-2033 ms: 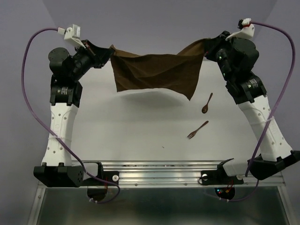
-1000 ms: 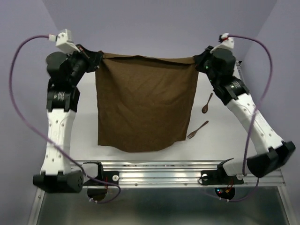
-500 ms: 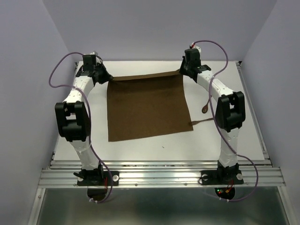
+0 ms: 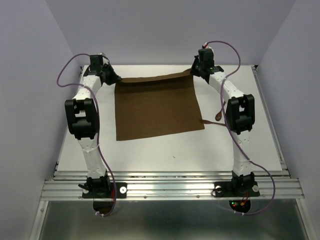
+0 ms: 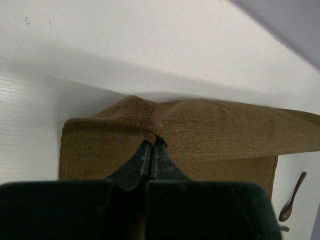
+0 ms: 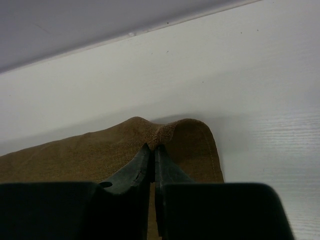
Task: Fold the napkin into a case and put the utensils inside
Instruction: Fold and flatten the napkin at the center of the board.
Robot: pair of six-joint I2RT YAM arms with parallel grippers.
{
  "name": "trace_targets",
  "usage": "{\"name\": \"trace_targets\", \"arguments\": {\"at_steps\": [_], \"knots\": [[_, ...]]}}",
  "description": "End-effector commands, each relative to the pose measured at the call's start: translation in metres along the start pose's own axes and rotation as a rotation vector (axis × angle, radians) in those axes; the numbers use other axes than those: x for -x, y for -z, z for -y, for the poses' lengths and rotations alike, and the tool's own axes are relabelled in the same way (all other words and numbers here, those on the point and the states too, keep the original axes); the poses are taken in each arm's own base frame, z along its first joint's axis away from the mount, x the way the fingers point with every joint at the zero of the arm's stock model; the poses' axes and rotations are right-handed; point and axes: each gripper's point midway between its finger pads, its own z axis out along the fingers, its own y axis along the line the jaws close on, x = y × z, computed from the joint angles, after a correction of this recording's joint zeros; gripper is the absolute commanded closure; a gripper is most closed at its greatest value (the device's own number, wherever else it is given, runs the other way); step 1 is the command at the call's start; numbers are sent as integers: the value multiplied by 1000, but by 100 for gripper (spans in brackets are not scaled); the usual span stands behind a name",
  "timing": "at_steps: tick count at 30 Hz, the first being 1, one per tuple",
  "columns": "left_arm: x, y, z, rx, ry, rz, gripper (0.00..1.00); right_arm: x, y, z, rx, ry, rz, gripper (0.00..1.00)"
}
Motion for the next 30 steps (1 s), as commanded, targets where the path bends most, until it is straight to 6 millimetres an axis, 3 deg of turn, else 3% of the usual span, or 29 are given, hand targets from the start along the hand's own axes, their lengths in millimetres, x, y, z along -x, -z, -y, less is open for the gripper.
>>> {"name": "trace_targets", "arguments": {"at_steps": [1,2,3,6,7,9,10,11,15,20,25,30], "knots": [[25,24,19,-49,-46,61,100,16,12,-8,44,-32,28,99],[27,29,20,-50,-57,66,100,19,18,-10,48,-35,32,99],[24,31,18,-43,-61,57,100,9,19,-4,34,-36,10,99],[20,44,23,-61,-80,50,100,14,38,-5,39,-51,17,99],[18,48,25,-66,-81,48,100,5,41,-1,32,-53,-5,99],[16,61,30,-73,-93,59,100,14,60,-6,53,-61,11,99],[16,66,30,-69,-97,67,100,-1,63,-1,48,-64,-23,99],[17,76,29,-54,-100,87,100,9,78,-6,71,-66,2,99],[24,94,31,-40,-116,136,100,-7,98,-3,91,-87,-26,99],[39,94,23,-25,-114,151,100,-30,101,-13,171,-133,-89,99],[56,95,24,-50,-132,179,100,-34,102,-17,205,-162,-88,99],[61,72,29,-94,-131,144,100,-40,83,-27,231,-175,-109,99]]}}
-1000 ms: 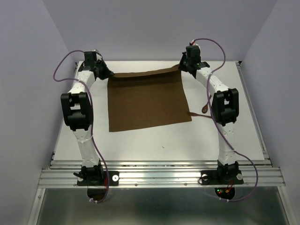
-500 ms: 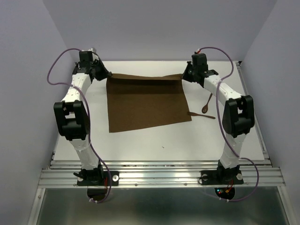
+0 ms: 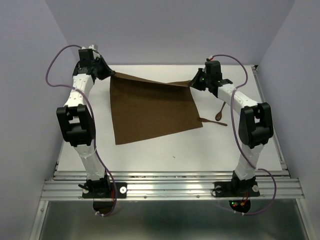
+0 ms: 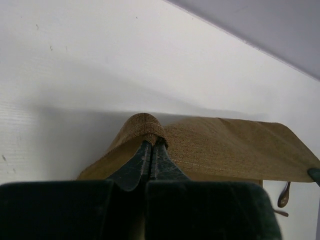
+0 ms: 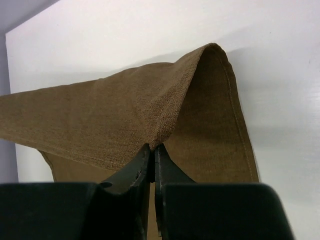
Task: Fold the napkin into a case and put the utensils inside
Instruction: Fold and flatten the napkin at the center of the board.
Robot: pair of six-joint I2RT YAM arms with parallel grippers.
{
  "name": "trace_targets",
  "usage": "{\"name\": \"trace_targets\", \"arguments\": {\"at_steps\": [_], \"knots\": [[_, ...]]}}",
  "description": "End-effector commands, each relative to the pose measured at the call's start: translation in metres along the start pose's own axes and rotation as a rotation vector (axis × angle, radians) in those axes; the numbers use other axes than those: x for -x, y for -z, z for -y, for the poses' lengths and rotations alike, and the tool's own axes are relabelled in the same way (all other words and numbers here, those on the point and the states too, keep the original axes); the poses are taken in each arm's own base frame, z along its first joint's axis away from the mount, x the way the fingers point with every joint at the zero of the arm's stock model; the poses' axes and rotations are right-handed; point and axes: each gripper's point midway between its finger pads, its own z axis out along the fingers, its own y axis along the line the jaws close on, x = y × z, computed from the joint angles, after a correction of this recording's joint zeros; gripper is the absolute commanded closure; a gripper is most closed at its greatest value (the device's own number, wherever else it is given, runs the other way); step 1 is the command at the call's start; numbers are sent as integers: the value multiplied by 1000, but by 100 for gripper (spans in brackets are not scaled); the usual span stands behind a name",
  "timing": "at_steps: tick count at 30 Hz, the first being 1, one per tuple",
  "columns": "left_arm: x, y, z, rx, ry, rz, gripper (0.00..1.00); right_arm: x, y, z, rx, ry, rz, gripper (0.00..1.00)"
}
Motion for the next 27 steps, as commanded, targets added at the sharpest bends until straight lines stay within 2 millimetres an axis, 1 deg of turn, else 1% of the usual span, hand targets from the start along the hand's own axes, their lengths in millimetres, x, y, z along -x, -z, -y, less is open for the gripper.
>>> {"name": "trace_targets", "arguments": {"at_steps": [1,2,3,4,6,7,9,10,11,12,13,14,15,16,17,18,19,20,21,22,23,24,25,26,27], "knots": [[31,-5,9,-42,-42,57,100,25,-13,-22,77,-16,57,99],[29,-14,3,-28,-34,46,100,26,-15,-22,77,-19,57,99],[35,-14,6,-30,-36,55,100,25,-18,-21,76,-23,52,99],[37,-16,4,-21,-32,59,100,26,-18,-23,82,-30,52,99],[38,-18,4,-17,-28,58,100,27,-16,-26,87,-29,51,99],[37,-18,4,-22,-28,54,100,24,-14,-24,82,-26,45,99],[36,-12,8,-27,-28,55,100,22,-11,-21,72,-20,42,99],[29,-11,6,-25,-22,40,100,21,-8,-20,66,-15,39,99],[31,0,13,-37,-29,52,100,16,-3,-17,59,-6,29,99],[18,2,8,-25,-19,28,100,14,1,-15,54,-1,25,99],[13,6,9,-30,-17,23,100,11,4,-13,49,4,20,99],[8,12,10,-29,-16,22,100,11,12,-14,48,12,23,99],[-4,23,10,-29,-13,13,100,0,14,-6,30,13,3,99],[-13,28,9,-27,-9,4,100,-4,18,-3,25,16,-7,99],[-12,43,16,-41,-15,22,100,-5,25,-5,31,19,-8,99],[-34,43,8,-28,10,-15,100,-10,28,-3,28,18,-17,99],[-52,50,8,-45,24,-33,100,-18,34,2,21,17,-32,99],[-53,50,10,-57,25,-40,100,-26,32,8,9,14,-47,99],[-54,61,16,-81,24,-22,100,-29,35,11,2,13,-52,99],[-77,60,9,-75,57,-66,100,-34,40,17,-15,12,-51,99],[-81,69,15,-96,59,-62,100,-36,43,19,-23,12,-57,99],[-88,72,15,-98,67,-70,100,-39,45,21,-29,12,-60,99],[-105,72,9,-84,86,-99,100,-40,51,20,-27,12,-58,99],[-107,80,12,-90,79,-89,100,-48,54,26,-38,11,-76,99],[-115,83,10,-83,83,-95,100,-52,57,28,-39,8,-85,99]]}}
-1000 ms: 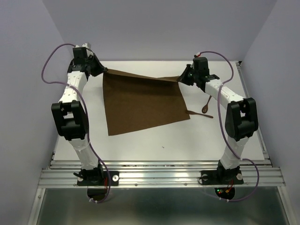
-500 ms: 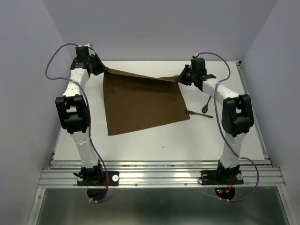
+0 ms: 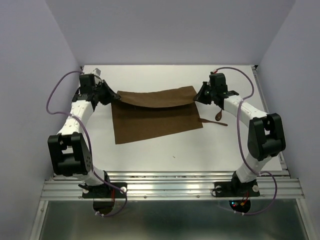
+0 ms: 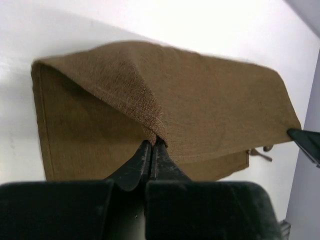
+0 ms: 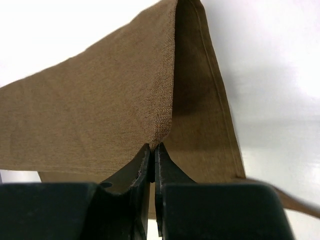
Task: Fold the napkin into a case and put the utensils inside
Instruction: Fold and flatten the napkin at the center of the board.
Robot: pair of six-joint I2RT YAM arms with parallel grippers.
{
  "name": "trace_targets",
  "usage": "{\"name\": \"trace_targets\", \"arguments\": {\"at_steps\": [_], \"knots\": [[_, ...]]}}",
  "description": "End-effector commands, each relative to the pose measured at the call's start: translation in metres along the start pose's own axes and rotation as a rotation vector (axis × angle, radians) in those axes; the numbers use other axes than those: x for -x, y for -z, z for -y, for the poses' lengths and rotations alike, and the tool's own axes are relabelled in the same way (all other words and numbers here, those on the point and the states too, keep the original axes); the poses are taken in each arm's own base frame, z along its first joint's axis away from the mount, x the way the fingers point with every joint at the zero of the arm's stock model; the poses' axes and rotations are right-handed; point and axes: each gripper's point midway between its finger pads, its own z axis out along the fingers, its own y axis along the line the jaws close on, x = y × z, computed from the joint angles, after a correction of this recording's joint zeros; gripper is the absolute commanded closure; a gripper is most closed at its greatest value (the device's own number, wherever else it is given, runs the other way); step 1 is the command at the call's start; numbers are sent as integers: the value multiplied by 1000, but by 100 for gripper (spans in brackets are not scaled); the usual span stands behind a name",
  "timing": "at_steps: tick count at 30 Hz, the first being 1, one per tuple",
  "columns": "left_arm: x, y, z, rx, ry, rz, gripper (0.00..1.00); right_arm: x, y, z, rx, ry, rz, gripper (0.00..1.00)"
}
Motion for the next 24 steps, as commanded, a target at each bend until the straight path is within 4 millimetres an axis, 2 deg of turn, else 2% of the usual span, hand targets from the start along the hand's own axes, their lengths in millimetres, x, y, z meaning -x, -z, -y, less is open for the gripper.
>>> {"name": "trace_targets", "arguments": {"at_steps": [1,2,3,6,13,19,24], "knots": [[-30,12,1,-28,19,-10,100,-4,22,0,6,20,12,99],[-33,17,1,-29,16,-3,100,-9,24,2,5,22,0,99],[-46,18,-7,-10,31,-26,100,-20,26,7,2,23,-25,99],[-63,25,-13,2,55,-43,100,-32,35,15,-10,47,-56,99],[-79,38,-24,56,88,-48,100,-51,47,22,-15,84,-114,99],[-92,48,-18,29,127,-74,100,-62,57,21,-10,79,-141,99],[-103,54,-23,51,145,-79,100,-80,58,34,-39,56,-176,99]]}}
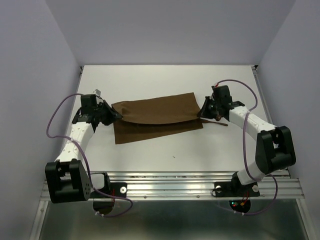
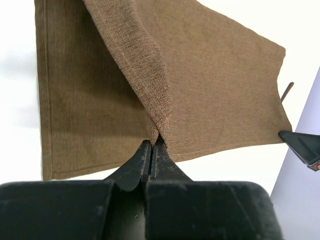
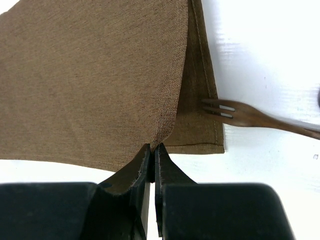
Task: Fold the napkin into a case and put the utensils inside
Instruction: Fold and flatten the napkin at the center of the board, then move the fork to the center of the board.
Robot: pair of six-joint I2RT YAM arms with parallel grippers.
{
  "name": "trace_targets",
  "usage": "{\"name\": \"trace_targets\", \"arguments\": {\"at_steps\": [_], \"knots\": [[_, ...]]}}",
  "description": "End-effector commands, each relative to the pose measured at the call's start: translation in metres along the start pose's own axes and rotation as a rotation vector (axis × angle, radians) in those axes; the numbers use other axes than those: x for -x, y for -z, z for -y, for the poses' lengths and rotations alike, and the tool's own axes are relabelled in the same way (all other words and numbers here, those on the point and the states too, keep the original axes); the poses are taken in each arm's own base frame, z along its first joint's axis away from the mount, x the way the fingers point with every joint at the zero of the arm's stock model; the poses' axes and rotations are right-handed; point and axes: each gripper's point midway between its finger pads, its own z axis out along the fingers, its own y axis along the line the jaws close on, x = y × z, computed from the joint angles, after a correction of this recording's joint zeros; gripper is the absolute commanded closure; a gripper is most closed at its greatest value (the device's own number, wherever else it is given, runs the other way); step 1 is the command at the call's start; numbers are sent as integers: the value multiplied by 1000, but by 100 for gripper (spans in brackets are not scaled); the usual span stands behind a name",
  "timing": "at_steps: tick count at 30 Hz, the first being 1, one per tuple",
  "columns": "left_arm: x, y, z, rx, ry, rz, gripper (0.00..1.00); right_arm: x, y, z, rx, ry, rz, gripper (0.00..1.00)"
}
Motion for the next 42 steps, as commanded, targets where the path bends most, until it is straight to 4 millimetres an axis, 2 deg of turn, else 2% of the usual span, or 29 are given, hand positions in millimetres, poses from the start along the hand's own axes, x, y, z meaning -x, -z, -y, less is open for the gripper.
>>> {"name": "trace_targets", "arguments": {"at_steps": [1,3,4,5,6,7,8,10,13,15,17,18,19,20,22,23,27,30,35,42], "knots": [[-14,7,-4,4,18,-11,100,-12,5,2,3,4,-18,99],[-19,7,-7,8,25,-22,100,-17,1,6,-5,1,-30,97],[-23,6,-10,15,32,-33,76,-21,-1,8,-9,-1,-40,91],[-24,7,-12,20,34,-36,57,-22,-3,11,-18,-2,-45,69],[-25,8,-12,22,31,-38,24,-22,-3,12,-26,1,-44,59],[-23,10,-10,22,25,-30,14,-20,-3,15,-42,6,-33,39],[-18,12,-10,32,19,-10,1,-19,-3,18,-60,10,-30,35],[2,24,1,31,-15,67,1,-8,1,25,-121,23,7,30],[30,37,14,31,-65,163,1,11,9,33,-194,27,79,29],[40,39,18,34,-90,190,2,22,14,37,-237,26,128,30],[44,34,21,33,-119,177,7,33,17,46,-275,1,162,36],[46,31,24,27,-126,174,15,33,14,52,-287,-14,156,39],[44,27,25,24,-129,160,21,34,12,56,-298,-41,157,47],[37,19,26,20,-133,128,25,35,11,63,-312,-62,156,51],[35,12,29,11,-137,117,30,34,11,81,-337,-117,148,55],[24,4,42,-13,-163,86,31,30,9,85,-338,-141,136,59],[11,-13,64,-43,-199,45,31,16,1,93,-350,-138,83,64],[2,-29,73,-60,-213,0,31,3,-8,96,-350,-155,35,67],[-11,-54,62,-30,-192,-71,32,-4,-17,98,-349,-171,3,72],[-34,-82,30,41,-158,-149,32,-20,-20,106,-363,-168,-40,71]]}}
